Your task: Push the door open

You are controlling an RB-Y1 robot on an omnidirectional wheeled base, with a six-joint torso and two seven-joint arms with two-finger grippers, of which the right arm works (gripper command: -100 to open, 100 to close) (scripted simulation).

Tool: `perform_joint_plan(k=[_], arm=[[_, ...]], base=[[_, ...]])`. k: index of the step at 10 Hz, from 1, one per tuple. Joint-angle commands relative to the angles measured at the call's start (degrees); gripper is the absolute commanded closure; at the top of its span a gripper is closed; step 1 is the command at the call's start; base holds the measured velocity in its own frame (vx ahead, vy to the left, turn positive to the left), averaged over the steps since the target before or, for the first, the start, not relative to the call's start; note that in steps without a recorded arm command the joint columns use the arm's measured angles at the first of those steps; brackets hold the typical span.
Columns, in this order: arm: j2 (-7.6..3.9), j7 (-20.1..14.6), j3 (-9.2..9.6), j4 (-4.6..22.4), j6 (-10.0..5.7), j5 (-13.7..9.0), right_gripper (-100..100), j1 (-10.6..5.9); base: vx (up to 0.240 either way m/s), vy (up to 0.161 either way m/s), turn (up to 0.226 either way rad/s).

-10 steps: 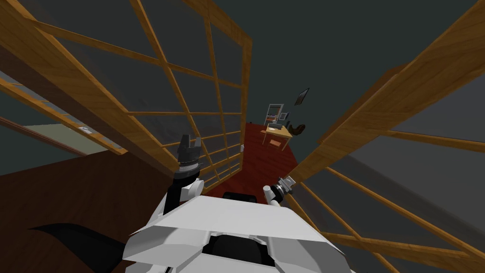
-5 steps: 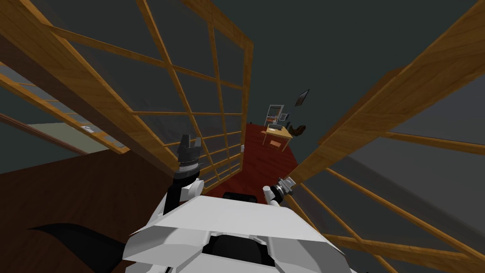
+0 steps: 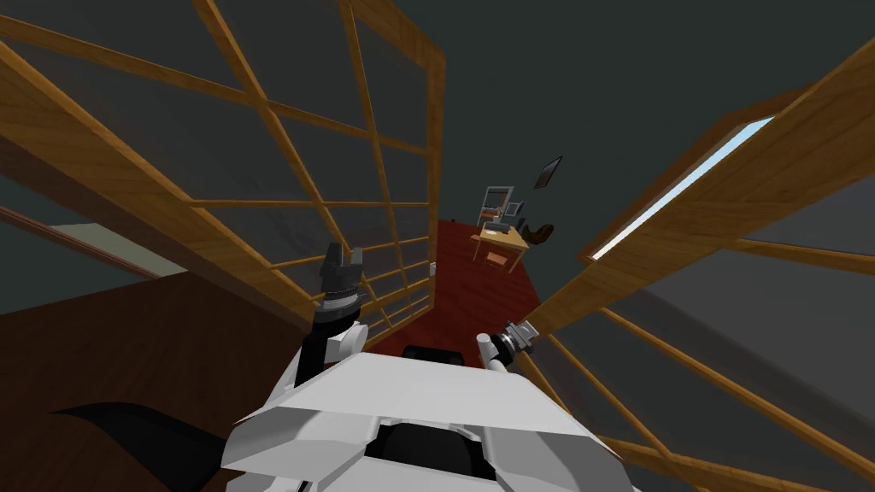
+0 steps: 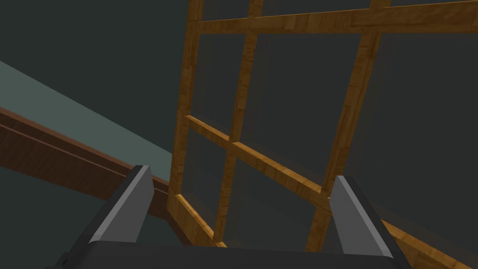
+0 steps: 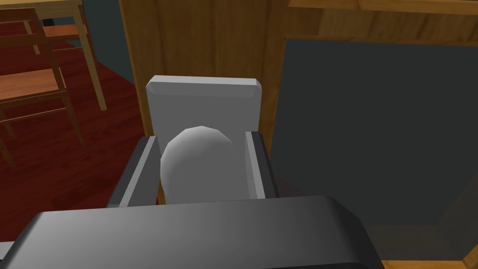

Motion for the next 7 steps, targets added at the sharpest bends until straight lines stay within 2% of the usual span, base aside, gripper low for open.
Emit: perform_joint_plan(k=[1,3,4,5,7], arm=[[-0.88,-0.42,-0.85,1.83,-1.59,-0.78,100,-1.12],[-0.3,0.07,-2.04,1.99,-3.08,-2.41,100,-1.67],[-0.3,0.07,-2.04,1.99,-3.08,-2.41,100,-1.67],[0.89,0.51,-3.13,2.13,-4.43,-3.88,100,-2.17],[2.58,0.89,-4.05,2.26,-5.58,-5.13,100,-2.59]], base=[[0.089,-0.139,0.02],[0.115,-0.154,-0.005],[0.086,-0.121,-0.001],[0.121,-0.163,-0.016],[0.139,-0.198,-0.003]])
